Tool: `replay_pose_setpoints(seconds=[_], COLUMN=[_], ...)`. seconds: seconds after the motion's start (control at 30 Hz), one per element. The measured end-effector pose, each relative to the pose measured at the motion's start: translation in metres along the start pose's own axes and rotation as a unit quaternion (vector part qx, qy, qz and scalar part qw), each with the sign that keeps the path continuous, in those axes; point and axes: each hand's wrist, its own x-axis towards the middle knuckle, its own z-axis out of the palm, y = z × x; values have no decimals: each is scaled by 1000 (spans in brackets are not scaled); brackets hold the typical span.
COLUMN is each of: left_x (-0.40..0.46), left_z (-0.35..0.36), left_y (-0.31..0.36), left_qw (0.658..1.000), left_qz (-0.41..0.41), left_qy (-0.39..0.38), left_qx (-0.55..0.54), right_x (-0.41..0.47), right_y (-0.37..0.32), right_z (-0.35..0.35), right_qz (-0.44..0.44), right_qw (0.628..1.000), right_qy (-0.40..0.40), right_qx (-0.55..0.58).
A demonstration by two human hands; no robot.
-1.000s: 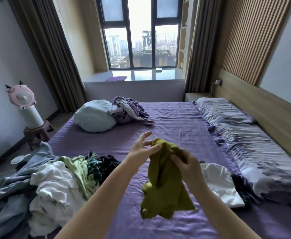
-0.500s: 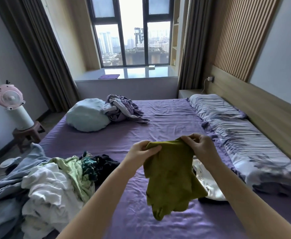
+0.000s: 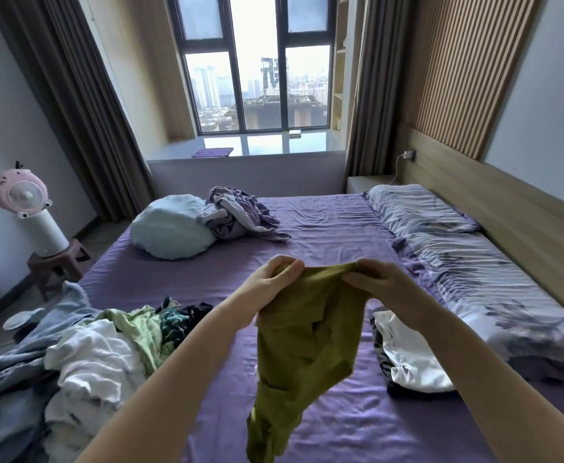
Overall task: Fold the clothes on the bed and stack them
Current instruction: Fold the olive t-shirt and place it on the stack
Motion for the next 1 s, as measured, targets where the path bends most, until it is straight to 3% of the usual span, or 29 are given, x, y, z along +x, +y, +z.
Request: replay_pose_setpoints(seconds=[0.2, 0.37, 0.43, 0.5, 0.63, 0.7, 0.8, 0.9, 1.0], left_x=[-17, -21, -23, -24, -21, -18, -12, -7, -4], left_z=[-15, -4, -7, -12, -13, -9, -2, 1, -2], left_y=[6, -11, -15, -15, -11, -5, 2, 9, 9], left_qw=[986, 973, 988, 999, 966, 958, 944, 939, 957], left_qz=[29, 55, 47, -5, -101, -112, -121, -119, -99], left_qy=[-127, -77, -56, -47, -51, -65, -67, -73, -91], left_qx=[109, 211, 133, -13, -233, -255, -300, -314, -257], right_x=[13, 24, 22, 18, 9, 3, -9, -15, -20], right_y=[-22, -25, -22, -17, -13, -13, -11, -2, 4], right_z=[32, 48, 46, 39, 23, 15, 7, 5, 8], right_qz=[72, 96, 92, 83, 96, 107, 137, 132, 154], right_qw=[986, 992, 995, 996, 994, 991, 971, 974, 973], right_qy=[-11, -14, -7, 0, -5, -48, -176, -166, -139], right_qx=[151, 84, 30, -21, -57, -58, -88, -85, 99])
